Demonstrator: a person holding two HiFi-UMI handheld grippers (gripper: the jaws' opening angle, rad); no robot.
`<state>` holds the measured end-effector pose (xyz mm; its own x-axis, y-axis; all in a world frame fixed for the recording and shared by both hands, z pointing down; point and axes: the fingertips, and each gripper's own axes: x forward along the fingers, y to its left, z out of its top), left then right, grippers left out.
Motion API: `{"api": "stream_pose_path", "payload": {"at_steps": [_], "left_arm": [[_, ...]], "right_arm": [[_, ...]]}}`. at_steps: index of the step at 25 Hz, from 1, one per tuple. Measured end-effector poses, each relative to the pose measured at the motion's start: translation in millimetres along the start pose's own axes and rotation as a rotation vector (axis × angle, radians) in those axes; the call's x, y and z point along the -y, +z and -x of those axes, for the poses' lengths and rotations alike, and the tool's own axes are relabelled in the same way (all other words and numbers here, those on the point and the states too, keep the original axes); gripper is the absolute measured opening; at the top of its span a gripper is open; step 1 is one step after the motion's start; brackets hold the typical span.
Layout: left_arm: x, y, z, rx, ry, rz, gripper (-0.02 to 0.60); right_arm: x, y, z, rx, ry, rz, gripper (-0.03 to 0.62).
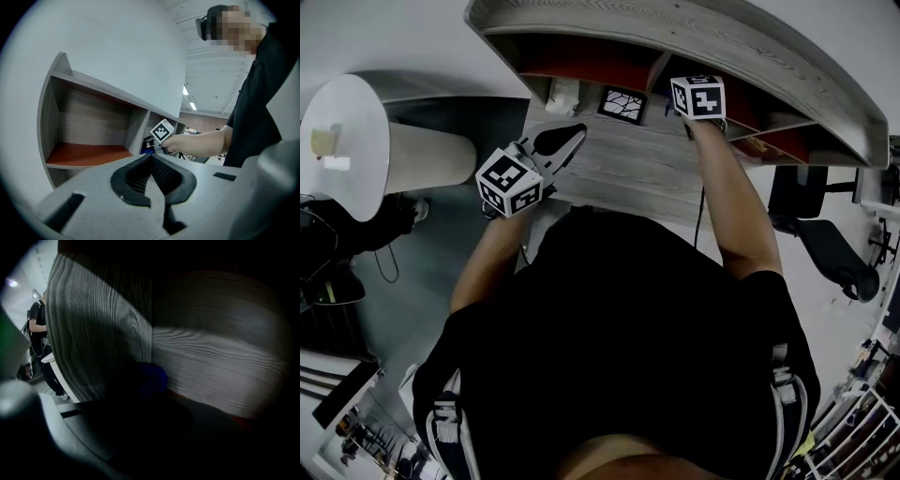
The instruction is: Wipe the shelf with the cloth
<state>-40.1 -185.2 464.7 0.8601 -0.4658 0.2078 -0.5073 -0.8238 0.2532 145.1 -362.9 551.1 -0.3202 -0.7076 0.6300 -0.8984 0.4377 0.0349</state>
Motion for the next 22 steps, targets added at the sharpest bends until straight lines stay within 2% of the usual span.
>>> {"api": "stream_pose_path", "payload": {"at_steps": [4,13,22], "left_arm": [[0.5,-0.4,-1.9,-0.003,-0.002,0.001,0.017],[5.5,-2.0,-9.1,-0.014,-0.017,0.004,0.017],[11.2,-3.3,-24.7,-0.033,-0.053,0.003,0.017]], "right_arm": [[0.5,-0.7,0.4,-0.004,-0.006,0.010,0.054],[1.1,-3.9,0.7,-0.034,-0.018,0.104,0.054],[25.2,-15.7,12.3,-0.054,-0.035,0.078,0.054]]}}
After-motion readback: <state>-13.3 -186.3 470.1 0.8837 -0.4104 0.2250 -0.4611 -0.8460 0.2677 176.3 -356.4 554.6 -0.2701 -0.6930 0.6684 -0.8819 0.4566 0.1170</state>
